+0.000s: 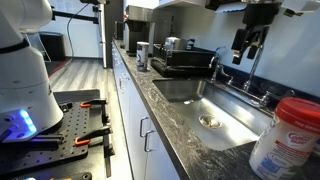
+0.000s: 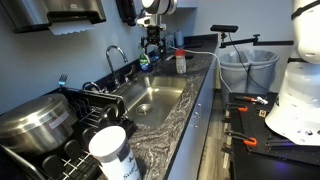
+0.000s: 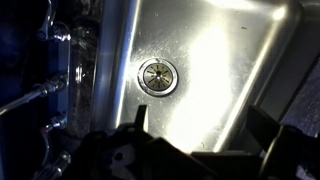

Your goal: Open the faucet using the faucet handle on the right then close it.

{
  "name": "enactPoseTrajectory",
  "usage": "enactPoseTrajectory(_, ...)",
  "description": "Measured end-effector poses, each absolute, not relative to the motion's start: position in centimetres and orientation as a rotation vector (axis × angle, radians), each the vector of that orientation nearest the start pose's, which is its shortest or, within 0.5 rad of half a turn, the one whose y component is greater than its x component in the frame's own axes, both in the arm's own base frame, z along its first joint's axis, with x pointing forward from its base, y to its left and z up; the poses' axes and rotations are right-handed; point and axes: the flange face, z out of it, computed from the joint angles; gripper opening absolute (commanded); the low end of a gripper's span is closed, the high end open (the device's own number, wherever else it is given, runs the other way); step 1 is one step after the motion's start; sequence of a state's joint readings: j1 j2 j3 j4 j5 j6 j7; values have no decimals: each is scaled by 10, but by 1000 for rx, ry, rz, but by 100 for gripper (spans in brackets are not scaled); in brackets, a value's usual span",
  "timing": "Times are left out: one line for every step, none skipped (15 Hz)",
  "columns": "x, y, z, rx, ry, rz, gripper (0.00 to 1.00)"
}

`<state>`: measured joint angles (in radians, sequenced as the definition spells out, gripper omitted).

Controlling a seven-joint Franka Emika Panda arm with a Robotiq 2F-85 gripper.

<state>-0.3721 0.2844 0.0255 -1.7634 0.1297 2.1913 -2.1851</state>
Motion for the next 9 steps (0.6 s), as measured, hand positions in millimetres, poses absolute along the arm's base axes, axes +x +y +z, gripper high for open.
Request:
enactPoseTrajectory(609, -212, 416, 1861, 2397, 234, 100)
enactPoseTrajectory(607, -207, 416, 1806, 2441, 234, 100)
enactPoseTrajectory(605, -202, 416, 1749, 2484, 233, 100)
enactPoseTrajectory(602, -196, 417, 1695, 2522, 232, 100)
enactPoseTrajectory(600, -191, 418, 1641, 2556, 230, 100)
enactPoseTrajectory(598, -186, 421, 1588, 2586, 229, 100)
enactPoseTrajectory(595, -182, 423, 1533, 2616, 229, 100)
enactPoseTrajectory(591, -180, 426, 1484, 2640, 232, 100)
enactPoseTrajectory(587, -177, 429, 1438, 2664, 235, 100)
